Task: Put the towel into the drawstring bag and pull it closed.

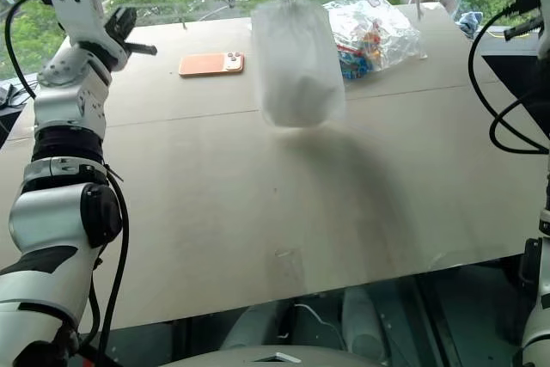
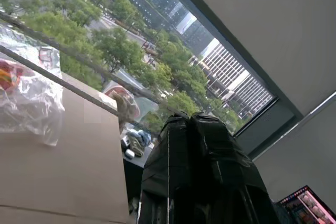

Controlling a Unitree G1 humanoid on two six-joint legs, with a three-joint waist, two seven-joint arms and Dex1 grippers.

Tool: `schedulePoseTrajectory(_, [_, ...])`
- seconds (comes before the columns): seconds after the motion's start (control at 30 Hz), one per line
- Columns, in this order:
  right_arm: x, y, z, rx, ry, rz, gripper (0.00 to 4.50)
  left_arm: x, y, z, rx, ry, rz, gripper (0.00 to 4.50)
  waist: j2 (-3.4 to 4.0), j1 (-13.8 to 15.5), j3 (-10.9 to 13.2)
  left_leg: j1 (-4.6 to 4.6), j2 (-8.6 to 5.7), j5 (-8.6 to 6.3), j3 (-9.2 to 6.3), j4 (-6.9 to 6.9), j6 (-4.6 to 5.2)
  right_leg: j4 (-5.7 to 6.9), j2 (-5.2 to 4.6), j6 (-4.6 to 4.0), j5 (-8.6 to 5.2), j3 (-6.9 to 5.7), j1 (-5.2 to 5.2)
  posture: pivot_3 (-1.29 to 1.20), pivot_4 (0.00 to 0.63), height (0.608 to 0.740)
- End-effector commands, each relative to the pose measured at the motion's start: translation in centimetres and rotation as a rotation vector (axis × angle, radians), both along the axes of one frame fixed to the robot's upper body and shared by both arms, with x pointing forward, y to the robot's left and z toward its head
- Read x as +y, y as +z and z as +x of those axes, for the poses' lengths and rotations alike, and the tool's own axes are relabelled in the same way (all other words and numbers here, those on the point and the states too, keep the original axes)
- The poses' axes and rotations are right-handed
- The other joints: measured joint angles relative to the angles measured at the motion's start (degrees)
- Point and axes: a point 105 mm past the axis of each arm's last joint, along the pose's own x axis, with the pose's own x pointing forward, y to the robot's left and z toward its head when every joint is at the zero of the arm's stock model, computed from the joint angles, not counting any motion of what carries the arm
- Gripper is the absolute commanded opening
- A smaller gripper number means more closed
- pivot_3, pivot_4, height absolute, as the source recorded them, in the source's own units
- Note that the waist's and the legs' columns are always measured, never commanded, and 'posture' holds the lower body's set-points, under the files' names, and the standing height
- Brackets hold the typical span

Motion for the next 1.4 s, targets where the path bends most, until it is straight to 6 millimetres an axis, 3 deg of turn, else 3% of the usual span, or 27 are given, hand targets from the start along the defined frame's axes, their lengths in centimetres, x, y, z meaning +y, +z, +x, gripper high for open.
schedulePoseTrajectory(0.03, [-4.5, 2.4, -3.5, -0.096, -0.108, 0.088, 0.00, 2.9, 1.6, -1.9, -0.086, 0.062, -0.054, 0.08, 0.00, -0.1, 0.0, 0.01, 0.01, 0.00, 0.00, -0.01, 0.00, -0.01, -0.01, 0.00, 0.00, 0.02, 0.00, 0.00, 0.150, 0.740])
schedulePoseTrajectory(0.13, [-0.7, 1.2, -3.6, -0.039, 0.152, 0.189, 0.00, 0.6, 1.4, -2.5, -0.101, -0.085, -0.081, 0.08, 0.02, -0.1, 0.0, 0.02, 0.01, 0.00, 0.03, 0.01, 0.00, -0.03, -0.01, 0.00, 0.00, 0.05, 0.02, 0.00, 0.150, 0.740])
schedulePoseTrajectory(0.2, [4.2, -1.8, -4.9, 0.140, 0.452, 0.244, 0.00, -1.5, -0.9, -3.6, -0.044, -0.221, -0.039, 0.08, 0.08, -0.1, -0.1, 0.01, 0.03, 0.00, 0.01, 0.01, 0.00, -0.01, 0.00, 0.00, 0.00, 0.06, 0.03, 0.00, 0.150, 0.740])
schedulePoseTrajectory(0.3, [11.4, -9.1, -10.1, 0.540, 0.826, 0.297, 0.00, -4.6, -6.8, -6.4, 0.134, -0.423, 0.010, 0.08, 0.17, 0.1, -0.1, 0.08, 0.10, -0.01, -0.07, -0.04, 0.00, -0.02, 0.04, 0.00, 0.00, 0.05, 0.12, 0.00, 0.150, 0.740])
schedulePoseTrajectory(0.4, [15.2, -14.6, -13.2, 0.770, 0.907, 0.376, 0.00, -7.3, -11.9, -9.3, 0.277, -0.536, -0.016, 0.08, 0.30, 0.2, -0.1, 0.23, 0.08, -0.05, -0.19, -0.06, 0.06, -0.27, 0.06, -0.02, 0.00, 0.02, 0.40, 0.00, 0.150, 0.740])
schedulePoseTrajectory(0.47, [15.5, -17.0, -12.5, 0.785, 0.827, 0.419, 0.00, -8.4, -14.4, -10.1, 0.345, -0.540, -0.027, 0.08, 0.15, 0.8, -0.1, 0.30, 0.04, -0.04, -0.12, 0.22, 0.08, -0.14, 0.03, 0.02, 0.03, 0.04, 0.53, 0.00, 0.150, 0.740])
schedulePoseTrajectory(0.53, [15.4, -18.7, -11.4, 0.775, 0.733, 0.437, 0.00, -9.1, -15.8, -10.6, 0.372, -0.534, -0.024, 0.08, 0.09, 1.8, 0.0, 1.56, 0.07, -0.21, -0.07, 0.07, 0.31, -0.38, 0.06, 0.03, 0.06, 0.05, 1.85, 0.00, 0.150, 0.740])
schedulePoseTrajectory(0.67, [14.3, -21.3, -9.7, 0.755, 0.575, 0.358, 0.00, -9.5, -16.2, -10.4, 0.360, -0.467, -0.082, 0.08, 0.21, 3.9, 0.0, 2.85, 0.09, -0.45, -0.03, -0.13, 0.64, -0.83, 0.11, 0.08, -0.03, 0.00, 3.11, 0.00, 0.150, 0.740])
schedulePoseTrajectory(0.8, [13.7, -21.6, -9.1, 0.731, 0.558, 0.360, 0.00, -9.3, -15.9, -11.1, 0.352, -0.506, -0.114, 0.08, 0.20, 4.4, 0.0, 2.68, 0.08, -0.32, -0.02, -0.13, 0.41, -0.87, 0.31, 0.10, 0.04, 0.01, 2.91, 0.00, 0.150, 0.740])
schedulePoseTrajectory(0.83, [13.4, -21.6, -9.3, 0.730, 0.567, 0.352, 0.65, -9.3, -16.0, -11.7, 0.356, -0.541, -0.096, 0.68, 0.21, 4.3, 0.0, 2.67, 0.09, -0.31, -0.02, -0.14, 0.38, -0.88, 0.31, 0.10, 0.04, 0.02, 2.89, 0.00, 0.150, 0.740])
schedulePoseTrajectory(0.87, [13.1, -21.9, -9.7, 0.746, 0.572, 0.323, 0.96, -9.3, -16.1, -12.3, 0.365, -0.568, -0.091, 0.97, 0.21, 4.3, 0.0, 2.66, 0.11, -0.33, -0.01, -0.19, 0.38, -0.93, 0.31, 0.09, 0.03, 0.05, 2.88, 0.00, 0.150, 0.740])
schedulePoseTrajectory(0.93, [12.8, -22.2, -10.9, 0.774, 0.606, 0.277, 2.04, -9.6, -16.2, -14.0, 0.394, -0.653, -0.081, 2.06, 0.22, 4.3, 0.0, 2.65, 0.14, -0.34, 0.00, -0.47, 0.38, -1.18, 0.31, 0.09, 0.03, 0.06, 2.87, 0.00, 0.150, 0.740])
schedulePoseTrajectory(0.97, [12.8, -22.0, -11.4, 0.767, 0.621, 0.274, 2.37, -9.6, -16.3, -14.7, 0.407, -0.681, -0.074, 2.39, 0.22, 4.3, 0.0, 2.66, 0.14, -0.34, 0.00, -0.58, 0.38, -1.25, 0.31, 0.09, 0.03, 0.06, 2.86, 0.00, 0.150, 0.740])
schedulePoseTrajectory(1.1, [13.1, -19.5, -14.2, 0.710, 0.750, 0.331, 4.31, -8.3, -16.7, -17.5, 0.466, -0.720, -0.025, 4.24, 0.26, 4.4, 0.0, 2.62, 0.22, -0.34, 0.03, -0.92, 0.38, -1.38, 0.20, 0.07, 0.01, 0.12, 2.72, 0.00, 0.150, 0.740])
schedulePoseTrajectory(1.13, [12.9, -19.0, -14.9, 0.705, 0.765, 0.357, 4.50, -7.8, -16.6, -18.0, 0.469, -0.717, -0.023, 4.49, 0.27, 4.4, 0.0, 2.63, 0.26, -0.35, 0.03, -0.93, 0.39, -1.36, 0.19, 0.07, 0.01, 0.11, 2.71, 0.00, 0.150, 0.740])
schedulePoseTrajectory(1.27, [10.8, -17.5, -17.2, 0.670, 0.743, 0.382, 4.50, -7.2, -16.0, -20.2, 0.467, -0.715, -0.016, 4.49, 0.28, 4.8, 0.0, 2.80, 0.30, -0.52, 0.02, -0.98, 0.67, -1.43, 0.19, 0.06, 0.00, 0.06, 2.93, 0.00, 0.150, 0.740])
schedulePoseTrajectory(1.4, [9.5, -17.3, -18.3, 0.672, 0.685, 0.362, 4.50, -6.9, -15.3, -20.7, 0.438, -0.676, -0.025, 4.49, 0.26, 5.0, 0.0, 2.81, 0.31, -0.53, 0.02, -0.92, 0.68, -1.51, 0.16, 0.06, -0.01, 0.03, 3.02, 0.00, 0.150, 0.740])
